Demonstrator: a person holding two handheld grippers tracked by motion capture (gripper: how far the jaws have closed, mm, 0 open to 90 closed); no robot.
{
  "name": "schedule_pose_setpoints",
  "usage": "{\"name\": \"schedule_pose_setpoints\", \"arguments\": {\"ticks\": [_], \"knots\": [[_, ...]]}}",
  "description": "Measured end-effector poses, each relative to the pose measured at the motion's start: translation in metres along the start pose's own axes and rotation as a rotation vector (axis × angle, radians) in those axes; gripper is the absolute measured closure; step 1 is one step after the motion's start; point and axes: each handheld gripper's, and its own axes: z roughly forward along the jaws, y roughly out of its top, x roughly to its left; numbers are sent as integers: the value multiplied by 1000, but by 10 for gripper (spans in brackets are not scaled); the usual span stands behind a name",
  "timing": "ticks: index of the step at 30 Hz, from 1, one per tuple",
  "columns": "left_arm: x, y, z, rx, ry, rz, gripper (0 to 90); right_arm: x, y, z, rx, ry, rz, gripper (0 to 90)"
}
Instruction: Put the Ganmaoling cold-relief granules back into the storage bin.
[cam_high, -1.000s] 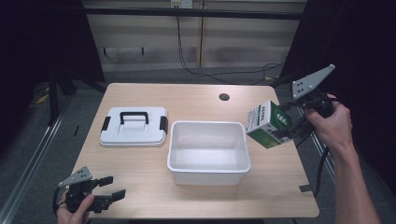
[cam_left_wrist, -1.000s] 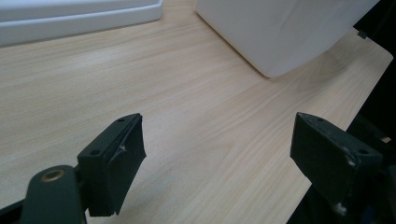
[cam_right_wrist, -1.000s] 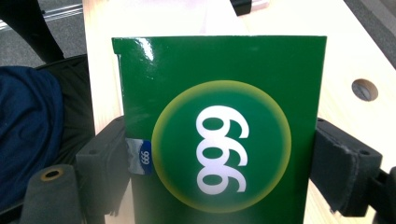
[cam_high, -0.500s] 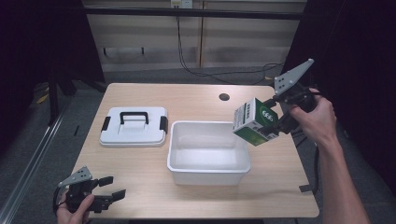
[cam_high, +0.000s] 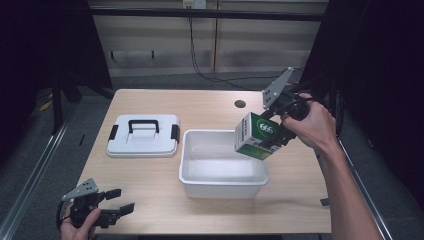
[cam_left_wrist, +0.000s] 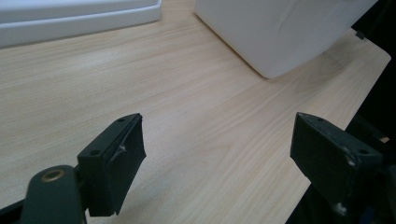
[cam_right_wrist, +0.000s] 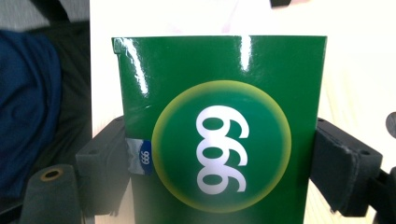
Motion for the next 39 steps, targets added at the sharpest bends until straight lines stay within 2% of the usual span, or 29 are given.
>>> {"name": "schedule_pose_setpoints", "arguments": {"ticks": [6, 8, 12, 20, 24, 26, 30, 33, 39], "knots": [[0, 0, 0, 3, -1, -1, 177, 0, 7, 15, 80, 3, -22, 161], [0, 0, 1, 3, -1, -2, 177, -1, 10, 20, 110, 14, -43, 161], [0, 0, 1, 4, -2, -3, 177, -1, 16, 28, 131, 25, -76, 160], [0, 0, 1, 2, -4, -4, 177, -1, 24, 51, 217, 49, -135, 158], [0, 0, 1, 3, -4, -5, 177, 0, 26, 58, 248, 55, -145, 158], [0, 0, 1, 2, -3, -5, 176, 0, 26, 62, 287, 51, -140, 157], [0, 0, 1, 3, -4, -5, 176, 1, 28, 69, 325, 45, -142, 156], [0, 0, 1, 2, -3, -5, 176, 0, 29, 72, 328, 41, -135, 156], [0, 0, 0, 1, -2, -3, 176, -1, 31, 83, 370, 36, -122, 155]]}}
